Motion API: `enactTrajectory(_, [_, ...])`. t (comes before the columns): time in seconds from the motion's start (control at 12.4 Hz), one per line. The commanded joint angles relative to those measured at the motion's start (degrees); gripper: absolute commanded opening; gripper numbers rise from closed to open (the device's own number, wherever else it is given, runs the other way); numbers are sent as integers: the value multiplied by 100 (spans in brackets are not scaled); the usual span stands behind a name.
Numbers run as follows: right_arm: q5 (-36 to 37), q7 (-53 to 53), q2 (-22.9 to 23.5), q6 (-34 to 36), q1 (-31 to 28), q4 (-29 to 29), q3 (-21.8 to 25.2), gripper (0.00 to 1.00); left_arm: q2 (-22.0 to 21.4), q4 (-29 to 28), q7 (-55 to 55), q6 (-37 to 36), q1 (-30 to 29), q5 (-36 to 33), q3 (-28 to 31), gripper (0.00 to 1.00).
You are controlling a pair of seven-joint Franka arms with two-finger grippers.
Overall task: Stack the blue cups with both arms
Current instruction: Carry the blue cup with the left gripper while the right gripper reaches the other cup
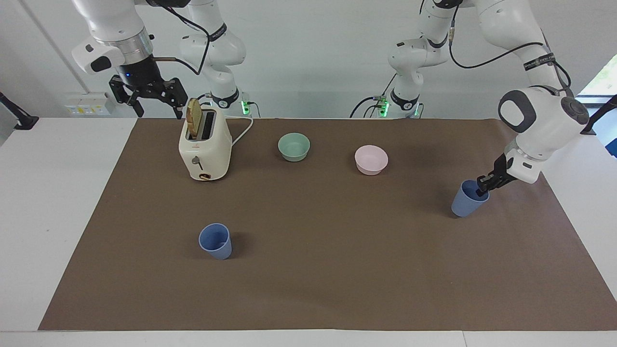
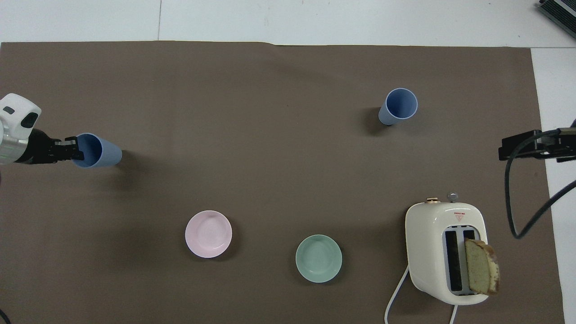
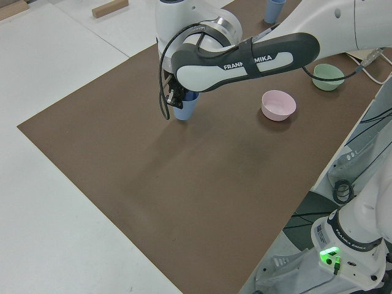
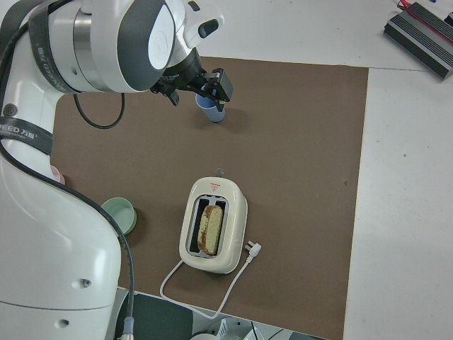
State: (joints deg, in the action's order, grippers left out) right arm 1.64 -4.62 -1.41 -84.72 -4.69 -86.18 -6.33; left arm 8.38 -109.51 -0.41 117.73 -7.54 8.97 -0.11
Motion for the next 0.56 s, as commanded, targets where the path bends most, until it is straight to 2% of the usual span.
enactTrajectory(0.0, [161, 163, 298, -167, 12, 241, -70, 100, -12, 631, -842, -601, 505, -18, 38, 0])
enactTrajectory(0.32, [275, 137, 869, -431, 232, 619, -70, 100, 128, 1080, -2802, -681, 1788, -378, 29, 0])
enactTrajectory(0.48, [284, 119, 1177, -598, 258, 795, -70, 100, 409, 1414, -3567, -708, 2376, -387, 38, 0])
